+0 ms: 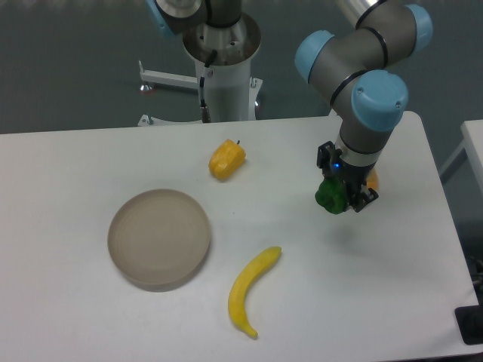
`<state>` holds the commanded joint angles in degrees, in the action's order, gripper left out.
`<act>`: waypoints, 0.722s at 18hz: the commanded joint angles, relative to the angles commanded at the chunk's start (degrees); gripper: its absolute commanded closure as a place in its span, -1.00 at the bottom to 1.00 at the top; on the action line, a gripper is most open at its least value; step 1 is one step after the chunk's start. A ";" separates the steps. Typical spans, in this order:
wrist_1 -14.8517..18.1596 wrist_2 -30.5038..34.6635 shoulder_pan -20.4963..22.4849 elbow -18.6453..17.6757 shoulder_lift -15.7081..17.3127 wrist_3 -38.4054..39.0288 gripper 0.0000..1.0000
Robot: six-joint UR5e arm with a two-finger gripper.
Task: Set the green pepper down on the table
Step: 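Carry the held green pepper with the gripper and lower it toward the table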
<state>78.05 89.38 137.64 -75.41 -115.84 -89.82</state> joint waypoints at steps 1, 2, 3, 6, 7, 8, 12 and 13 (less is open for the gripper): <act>0.00 0.00 0.00 -0.18 0.09 0.00 0.27; 0.00 0.17 -0.09 -0.35 0.09 0.00 0.25; 0.00 0.09 -0.17 -0.35 0.00 0.00 0.24; 0.00 -0.09 -0.26 -0.70 0.00 0.35 0.23; 0.00 -0.09 -0.52 -1.14 0.00 0.61 0.24; 0.00 -0.17 -0.79 -1.32 0.00 0.62 0.23; -0.35 -1.58 -3.42 -3.16 -1.05 7.72 0.25; -1.05 -1.41 -4.04 -4.12 -1.49 8.00 0.24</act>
<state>77.00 87.98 133.60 -79.53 -117.33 -81.83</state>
